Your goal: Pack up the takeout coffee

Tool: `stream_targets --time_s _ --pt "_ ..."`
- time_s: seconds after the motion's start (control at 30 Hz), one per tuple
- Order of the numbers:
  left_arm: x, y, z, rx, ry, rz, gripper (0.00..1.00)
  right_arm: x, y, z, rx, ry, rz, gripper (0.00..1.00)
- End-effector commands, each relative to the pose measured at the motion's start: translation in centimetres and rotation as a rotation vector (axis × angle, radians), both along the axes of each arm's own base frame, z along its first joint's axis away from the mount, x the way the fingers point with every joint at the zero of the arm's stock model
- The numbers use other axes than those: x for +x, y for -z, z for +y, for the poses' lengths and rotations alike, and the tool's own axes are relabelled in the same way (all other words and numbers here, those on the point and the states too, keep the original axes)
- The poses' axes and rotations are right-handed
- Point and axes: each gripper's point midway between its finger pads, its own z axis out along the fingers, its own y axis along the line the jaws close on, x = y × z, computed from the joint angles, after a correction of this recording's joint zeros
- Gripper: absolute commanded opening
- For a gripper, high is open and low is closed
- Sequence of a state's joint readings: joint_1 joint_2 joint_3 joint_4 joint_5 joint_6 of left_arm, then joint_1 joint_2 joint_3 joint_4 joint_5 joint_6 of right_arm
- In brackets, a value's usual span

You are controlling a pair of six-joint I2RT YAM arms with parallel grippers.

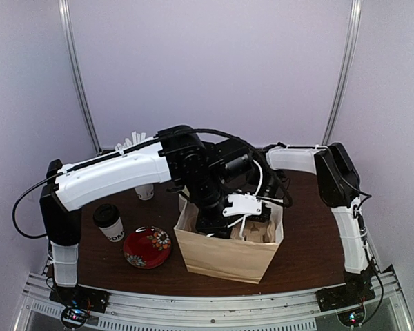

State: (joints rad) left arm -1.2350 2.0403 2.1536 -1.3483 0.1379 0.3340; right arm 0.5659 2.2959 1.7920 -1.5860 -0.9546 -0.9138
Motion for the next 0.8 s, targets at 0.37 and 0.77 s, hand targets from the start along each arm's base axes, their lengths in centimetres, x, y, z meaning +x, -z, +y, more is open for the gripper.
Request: stream_targets --time_s 0.37,0.77 --pt "-0.1 0.4 1.2 0.039 -0.017 0.021 0.25 6.0 -9.5 -7.8 0.051 0.324 -0.302 0.57" --pt "1.8 4.6 1.7 0.148 -0.055 0.027 0.25 3.6 -15.3 -10.3 0.096 0.390 -0.501 0.60"
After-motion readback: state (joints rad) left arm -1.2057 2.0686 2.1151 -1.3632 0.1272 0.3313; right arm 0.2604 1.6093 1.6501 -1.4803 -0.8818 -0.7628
